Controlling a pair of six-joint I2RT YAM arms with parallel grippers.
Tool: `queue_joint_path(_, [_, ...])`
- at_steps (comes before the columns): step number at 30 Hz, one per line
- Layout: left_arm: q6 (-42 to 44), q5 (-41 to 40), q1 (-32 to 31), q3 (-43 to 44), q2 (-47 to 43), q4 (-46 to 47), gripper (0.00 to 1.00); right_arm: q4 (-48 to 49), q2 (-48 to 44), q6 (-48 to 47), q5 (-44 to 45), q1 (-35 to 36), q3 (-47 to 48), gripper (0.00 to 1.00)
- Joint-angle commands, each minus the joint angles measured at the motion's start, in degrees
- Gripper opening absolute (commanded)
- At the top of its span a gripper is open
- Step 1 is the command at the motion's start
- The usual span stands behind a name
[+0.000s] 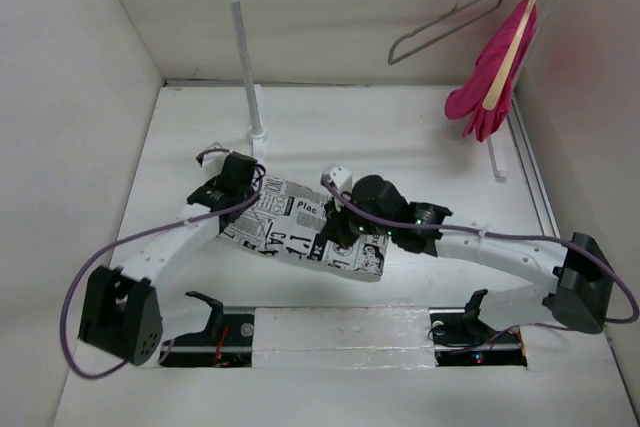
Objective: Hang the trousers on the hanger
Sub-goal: Fold the trousers at the center of the board, then pick up the hanger from the clothesline.
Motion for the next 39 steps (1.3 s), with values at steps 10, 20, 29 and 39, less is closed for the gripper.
queue_joint_path(10, [-2.0,10.6,19.2,-9.3,11.7,9.3,0.23,4.4,-6.1,1.6,6.0,-3.9,-28.5,0.0])
queue_joint_path(20, [-7.4,12.5,26.5,-18.0,0.8,0.9,0.19,-2.1,-10.9,-2.6,5.6,-8.6,-31.2,0.0])
queue_joint_path(29, [-2.3,19.5,22.5,1.2,-9.8,2.1,0.17,-22.7,-21.4,-7.9,1.8,-12.9,2.0,0.0])
queue_joint_path(39, [15.3,21.9,1.7,23.8,8.3,9.6,0.0,-6.8,-8.6,1.0,-7.2,-40.1,32.0,0.57])
